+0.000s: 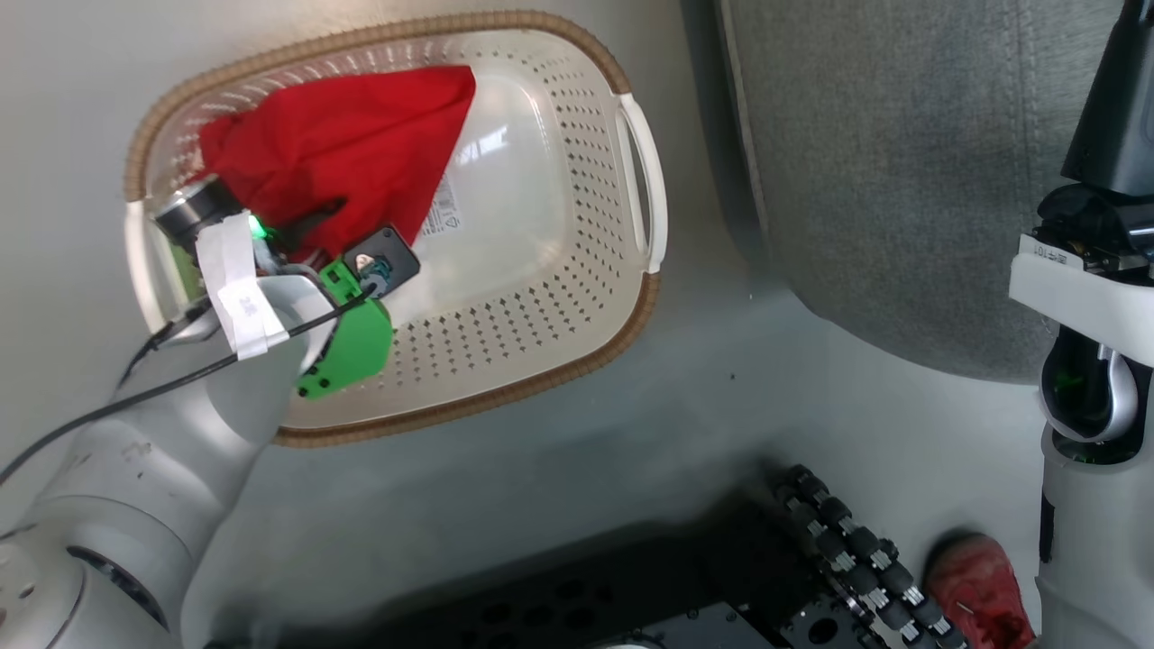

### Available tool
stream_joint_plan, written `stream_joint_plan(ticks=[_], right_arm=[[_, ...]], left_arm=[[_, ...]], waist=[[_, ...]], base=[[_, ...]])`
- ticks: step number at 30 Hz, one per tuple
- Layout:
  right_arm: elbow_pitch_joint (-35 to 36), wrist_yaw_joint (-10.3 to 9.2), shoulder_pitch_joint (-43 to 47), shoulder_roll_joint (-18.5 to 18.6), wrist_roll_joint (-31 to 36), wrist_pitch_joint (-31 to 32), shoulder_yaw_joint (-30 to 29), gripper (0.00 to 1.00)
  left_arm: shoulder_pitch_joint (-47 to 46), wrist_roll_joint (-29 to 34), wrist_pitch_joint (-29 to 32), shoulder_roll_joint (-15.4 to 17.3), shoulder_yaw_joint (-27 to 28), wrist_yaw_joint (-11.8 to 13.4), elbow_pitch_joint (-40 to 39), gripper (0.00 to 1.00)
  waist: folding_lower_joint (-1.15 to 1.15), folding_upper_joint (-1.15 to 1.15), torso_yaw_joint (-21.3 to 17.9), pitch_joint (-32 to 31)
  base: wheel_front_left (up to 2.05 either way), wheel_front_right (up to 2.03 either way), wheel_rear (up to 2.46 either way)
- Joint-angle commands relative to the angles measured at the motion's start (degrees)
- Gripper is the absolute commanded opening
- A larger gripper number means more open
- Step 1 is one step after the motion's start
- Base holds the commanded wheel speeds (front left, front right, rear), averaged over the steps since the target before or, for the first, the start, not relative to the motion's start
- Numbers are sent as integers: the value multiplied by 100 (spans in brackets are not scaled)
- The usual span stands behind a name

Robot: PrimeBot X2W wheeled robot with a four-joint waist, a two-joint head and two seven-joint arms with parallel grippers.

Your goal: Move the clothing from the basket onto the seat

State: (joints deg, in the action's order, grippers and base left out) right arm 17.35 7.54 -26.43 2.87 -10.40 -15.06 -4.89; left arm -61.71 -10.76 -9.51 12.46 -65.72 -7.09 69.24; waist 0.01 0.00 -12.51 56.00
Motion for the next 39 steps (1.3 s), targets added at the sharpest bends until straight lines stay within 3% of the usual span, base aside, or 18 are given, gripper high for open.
stream_joint_plan(ticks=[1, 8, 14, 15, 16, 17, 28, 39], right_arm=[[84, -10, -82, 3, 0, -18, 13, 100], [298, -10, -17, 2, -10, -17, 9, 100], [440, -10, -32, 3, -31, -18, 50, 100], [454, -10, -36, 3, -24, -18, 62, 100], [469, -10, -42, 2, -11, -18, 71, 100], [478, -10, -48, 3, -2, -18, 73, 100], [367, -10, -107, 3, 114, -18, 12, 100], [23, -10, 179, 5, 383, -18, 282, 100]], left_arm=[[-142, 88, 35, 76, -79, 76, 84, 100], [-339, 605, 248, 182, -478, 433, 315, 100], [-460, 964, 383, 210, -625, 533, 390, 100], [-477, 963, 346, 202, -626, 555, 394, 90], [-500, 943, 286, 192, -622, 578, 396, 3], [-508, 885, 240, 183, -595, 581, 400, 0], [-595, 350, -354, -102, -219, 657, 351, 0], [200, -456, -569, -204, 509, 952, -484, 0]], waist=[[-1, 0, -194, 335], [-1, 0, -223, 456], [-1, 0, -204, 537], [-1, 0, -197, 551], [-1, 0, -187, 566], [-1, 0, -178, 578], [-1, 0, 24, 461], [-1, 0, 299, -661]], base=[[0, 0, 0], [0, 0, 0], [0, 0, 0], [0, 0, 0], [0, 0, 0], [0, 0, 0], [0, 0, 0], [0, 0, 0]])
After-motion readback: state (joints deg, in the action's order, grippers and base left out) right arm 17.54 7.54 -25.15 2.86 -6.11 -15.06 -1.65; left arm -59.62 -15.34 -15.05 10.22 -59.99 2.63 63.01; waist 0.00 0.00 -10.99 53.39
